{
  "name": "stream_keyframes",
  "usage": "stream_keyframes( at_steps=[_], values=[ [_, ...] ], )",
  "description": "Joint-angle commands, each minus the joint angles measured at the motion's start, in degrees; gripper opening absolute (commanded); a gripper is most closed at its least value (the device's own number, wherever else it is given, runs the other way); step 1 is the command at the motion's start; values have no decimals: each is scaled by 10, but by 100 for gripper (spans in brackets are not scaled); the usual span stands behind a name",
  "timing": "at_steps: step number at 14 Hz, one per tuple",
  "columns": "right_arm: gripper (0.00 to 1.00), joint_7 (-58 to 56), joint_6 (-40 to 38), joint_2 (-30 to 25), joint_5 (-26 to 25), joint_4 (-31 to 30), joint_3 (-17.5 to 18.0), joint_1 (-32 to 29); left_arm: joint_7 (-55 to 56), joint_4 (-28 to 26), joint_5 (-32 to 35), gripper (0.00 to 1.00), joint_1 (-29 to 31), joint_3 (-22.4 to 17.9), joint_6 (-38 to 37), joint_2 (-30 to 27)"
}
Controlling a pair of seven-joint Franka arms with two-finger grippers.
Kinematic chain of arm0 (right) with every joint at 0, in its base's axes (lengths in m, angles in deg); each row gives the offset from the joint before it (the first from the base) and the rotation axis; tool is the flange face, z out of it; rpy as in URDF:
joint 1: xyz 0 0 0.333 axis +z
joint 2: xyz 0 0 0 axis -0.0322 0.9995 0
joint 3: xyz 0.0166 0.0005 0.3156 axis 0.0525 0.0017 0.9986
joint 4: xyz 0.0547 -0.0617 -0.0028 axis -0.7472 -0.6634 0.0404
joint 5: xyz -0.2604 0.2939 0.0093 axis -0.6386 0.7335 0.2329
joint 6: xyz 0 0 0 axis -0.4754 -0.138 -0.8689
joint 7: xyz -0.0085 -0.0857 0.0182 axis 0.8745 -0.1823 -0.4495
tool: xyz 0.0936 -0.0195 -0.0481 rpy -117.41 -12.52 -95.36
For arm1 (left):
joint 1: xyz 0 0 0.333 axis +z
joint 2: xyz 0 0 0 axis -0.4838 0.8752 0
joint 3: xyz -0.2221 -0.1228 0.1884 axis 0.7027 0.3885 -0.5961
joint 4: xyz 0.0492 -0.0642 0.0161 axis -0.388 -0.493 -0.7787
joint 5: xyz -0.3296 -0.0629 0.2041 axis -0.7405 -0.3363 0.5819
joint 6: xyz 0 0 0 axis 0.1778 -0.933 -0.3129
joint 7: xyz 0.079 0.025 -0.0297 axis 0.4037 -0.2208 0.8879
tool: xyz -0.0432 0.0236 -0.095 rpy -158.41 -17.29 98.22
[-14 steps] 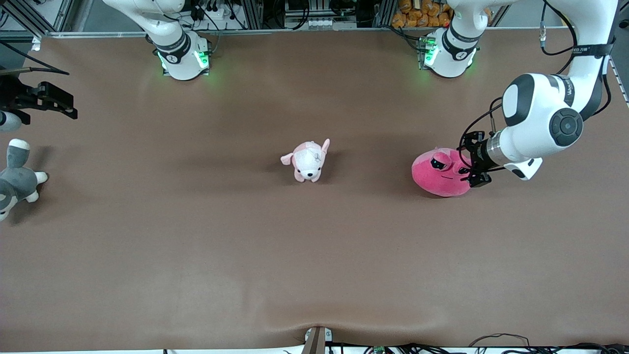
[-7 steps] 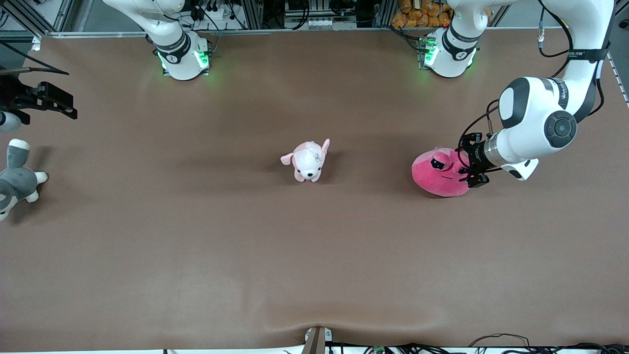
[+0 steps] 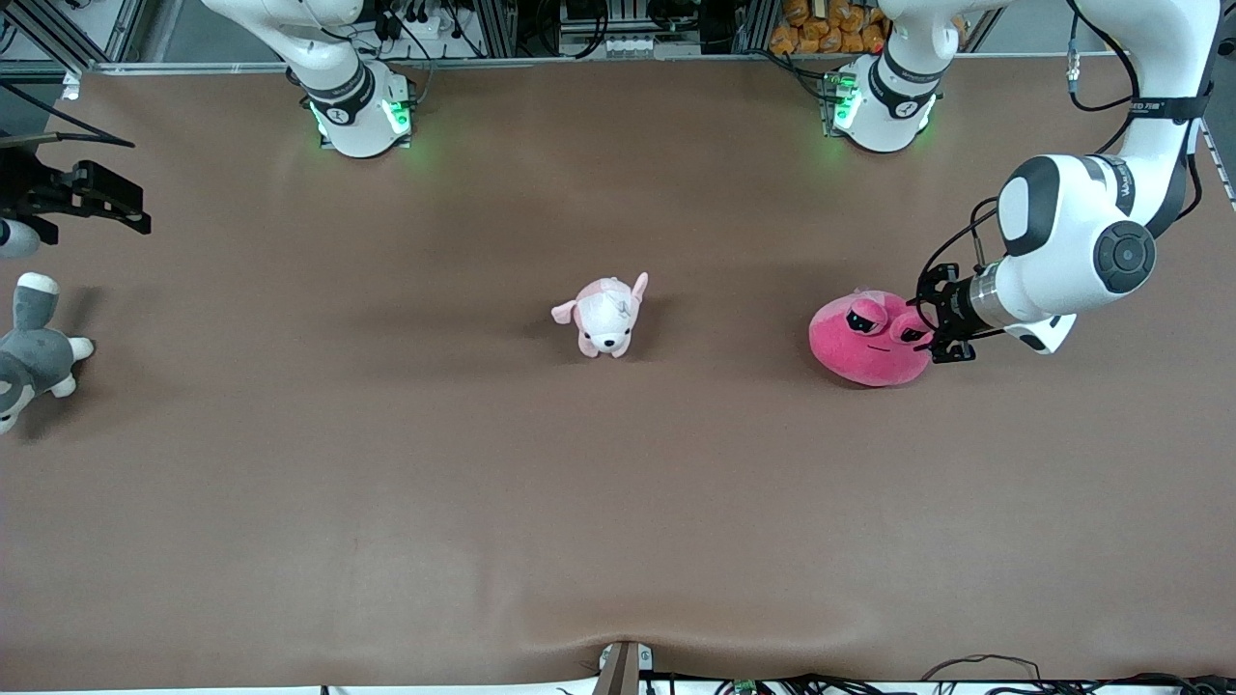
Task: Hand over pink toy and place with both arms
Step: 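Close the left gripper on the pink plush's ear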
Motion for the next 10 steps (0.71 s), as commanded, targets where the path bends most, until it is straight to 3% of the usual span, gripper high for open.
stream_keyframes(
  at_steps=[1, 4, 10],
  values=[
    [100, -2, -7, 6, 4, 11, 3, -8, -3, -3, -7, 72, 3, 6, 10, 0],
    [100, -2, -7, 7, 4, 11, 3, -8, -4, -3, -18, 71, 1, 8, 10, -2],
    [100, -3, -7, 6, 4, 11, 3, -8, -4, -2, -27, 46, -1, 17, 10, -1]
  ],
)
